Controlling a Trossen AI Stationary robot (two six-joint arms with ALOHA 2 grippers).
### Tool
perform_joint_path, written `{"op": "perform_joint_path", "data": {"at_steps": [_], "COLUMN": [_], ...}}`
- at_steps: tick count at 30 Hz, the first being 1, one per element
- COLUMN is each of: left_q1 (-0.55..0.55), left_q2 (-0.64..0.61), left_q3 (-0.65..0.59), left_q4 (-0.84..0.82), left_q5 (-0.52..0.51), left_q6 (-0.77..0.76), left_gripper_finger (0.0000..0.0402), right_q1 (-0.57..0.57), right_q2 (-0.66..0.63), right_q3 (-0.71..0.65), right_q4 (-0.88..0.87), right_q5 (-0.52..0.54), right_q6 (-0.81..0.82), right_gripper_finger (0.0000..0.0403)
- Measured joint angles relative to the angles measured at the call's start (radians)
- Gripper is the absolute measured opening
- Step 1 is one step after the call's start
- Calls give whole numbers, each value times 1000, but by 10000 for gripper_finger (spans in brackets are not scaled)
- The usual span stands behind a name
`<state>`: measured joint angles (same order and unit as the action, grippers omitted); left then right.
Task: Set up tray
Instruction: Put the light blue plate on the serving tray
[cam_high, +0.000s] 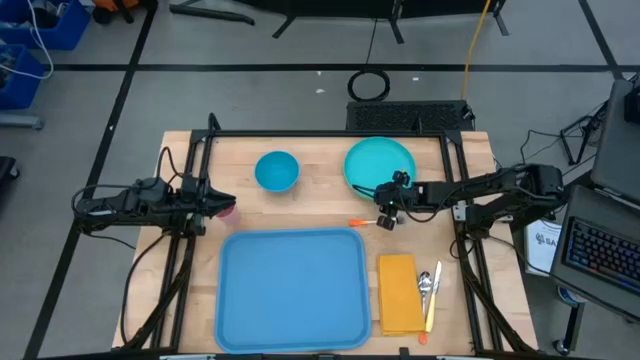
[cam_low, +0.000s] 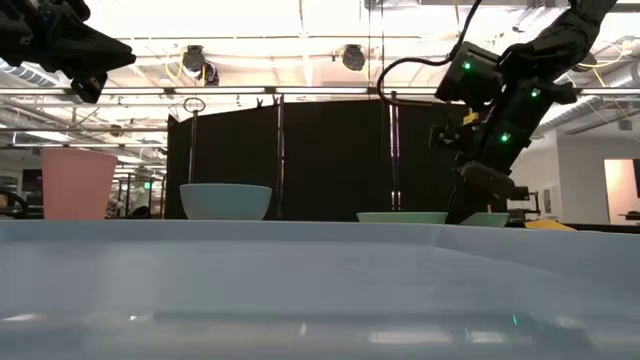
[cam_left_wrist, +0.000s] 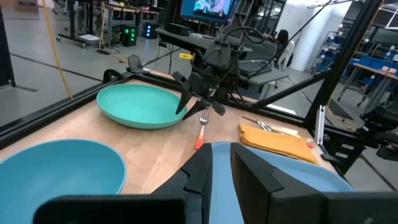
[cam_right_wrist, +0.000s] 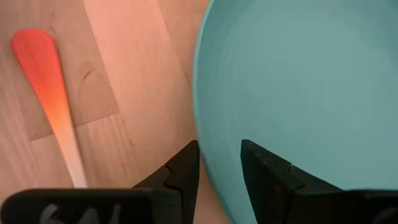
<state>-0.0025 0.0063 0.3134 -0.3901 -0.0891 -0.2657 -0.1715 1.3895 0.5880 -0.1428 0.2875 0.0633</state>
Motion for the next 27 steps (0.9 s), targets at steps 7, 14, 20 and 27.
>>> {"op": "perform_joint_path", "data": {"at_steps": [7,14,20,27], "left_q1": [0,0,0,0], "left_q2": [0,0,0,0], "left_q3": [0,0,0,0], "left_q4": [0,0,0,0], "left_q5": [0,0,0,0], "left_q6": [0,0,0,0], "left_gripper_finger": [61,61,61,61], "right_q1": [-19,-19,-9,53], "right_q2": [0,0,0,1], "right_q3": [0,0,0,37], "right_q4": [3,1,4,6], "right_q5": [-32,-20,6,50], "right_q6": [-2,-2,-5,-29], "right_gripper_finger": [28,4,2,1]}}
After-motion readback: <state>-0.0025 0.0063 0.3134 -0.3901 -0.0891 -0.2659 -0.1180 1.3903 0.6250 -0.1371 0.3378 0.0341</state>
